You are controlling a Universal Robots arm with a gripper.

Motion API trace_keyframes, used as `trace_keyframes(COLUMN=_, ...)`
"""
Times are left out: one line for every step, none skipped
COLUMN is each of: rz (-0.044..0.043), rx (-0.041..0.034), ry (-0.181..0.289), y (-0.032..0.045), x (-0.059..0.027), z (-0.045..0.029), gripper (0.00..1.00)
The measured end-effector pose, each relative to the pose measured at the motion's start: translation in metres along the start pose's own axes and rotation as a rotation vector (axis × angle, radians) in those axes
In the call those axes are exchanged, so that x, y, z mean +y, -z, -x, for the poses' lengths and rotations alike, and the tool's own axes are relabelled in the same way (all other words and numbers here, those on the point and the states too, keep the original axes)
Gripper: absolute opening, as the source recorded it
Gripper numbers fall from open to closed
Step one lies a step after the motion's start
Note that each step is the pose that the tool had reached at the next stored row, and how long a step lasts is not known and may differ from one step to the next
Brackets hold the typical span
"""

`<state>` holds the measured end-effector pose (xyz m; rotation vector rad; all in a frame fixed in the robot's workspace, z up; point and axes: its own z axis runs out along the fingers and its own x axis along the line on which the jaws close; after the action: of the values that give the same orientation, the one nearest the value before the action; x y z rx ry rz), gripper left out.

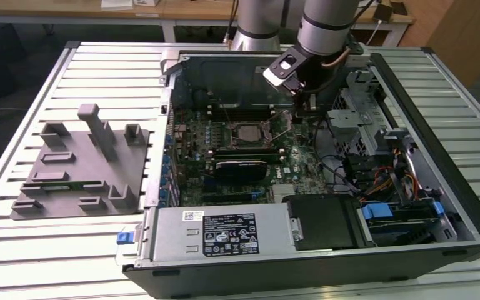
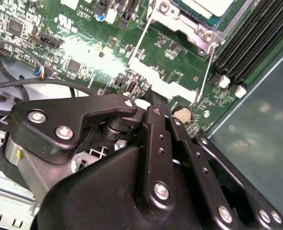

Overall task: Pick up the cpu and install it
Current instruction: 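Close the cpu cover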

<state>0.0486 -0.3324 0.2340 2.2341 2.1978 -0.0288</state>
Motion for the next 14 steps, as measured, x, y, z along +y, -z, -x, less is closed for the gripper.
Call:
trace_keyframes(rz=0.0000, rx=0.0001, ry=0.000, y=0.0000, x=-0.0024, z=0.0001, gripper=0.11)
trace_keyframes(rz=0.0000, rx=0.0002, ry=0.000, y=0.0000, x=-0.0052, z=0.0002, gripper=0.11)
trace_keyframes(rz=0.0001, rx=0.0002, ry=0.000, y=0.0000, x=-0.0083, z=0.0002, gripper=0.11)
trace_keyframes(rz=0.0002, rx=0.0002, ry=0.000, y=-0.0001, x=-0.0116, z=0.0003, gripper=0.11)
trace_keyframes(rz=0.0005, rx=0.0002, ry=0.000, y=-0.0001, x=-0.0154, z=0.0004, gripper=0.11)
trace_keyframes(rz=0.0008, rx=0.0002, ry=0.000, y=-0.0001, x=-0.0186, z=0.0004, gripper=0.11)
trace_keyframes(rz=0.0009, rx=0.0002, ry=0.000, y=-0.0001, x=-0.0211, z=0.0005, gripper=0.11)
trace_keyframes(rz=0.0011, rx=0.0003, ry=0.000, y=-0.0001, x=-0.0237, z=0.0005, gripper=0.11)
trace_keyframes(rz=0.0013, rx=0.0002, ry=0.000, y=-0.0002, x=-0.0263, z=0.0006, gripper=0.11)
trace_keyframes(rz=0.0015, rx=0.0003, ry=0.000, y=-0.0002, x=-0.0289, z=0.0006, gripper=0.11)
trace_keyframes(rz=0.0016, rx=0.0003, ry=0.000, y=-0.0002, x=-0.0318, z=0.0006, gripper=0.11)
trace_keyframes(rz=0.0017, rx=0.0002, ry=0.000, y=-0.0002, x=-0.0351, z=0.0007, gripper=0.11)
trace_keyframes(rz=0.0017, rx=0.0003, ry=0.000, y=-0.0003, x=-0.0383, z=0.0007, gripper=0.11)
trace_keyframes(rz=0.0018, rx=0.0003, ry=0.000, y=-0.0003, x=-0.0410, z=0.0008, gripper=0.11)
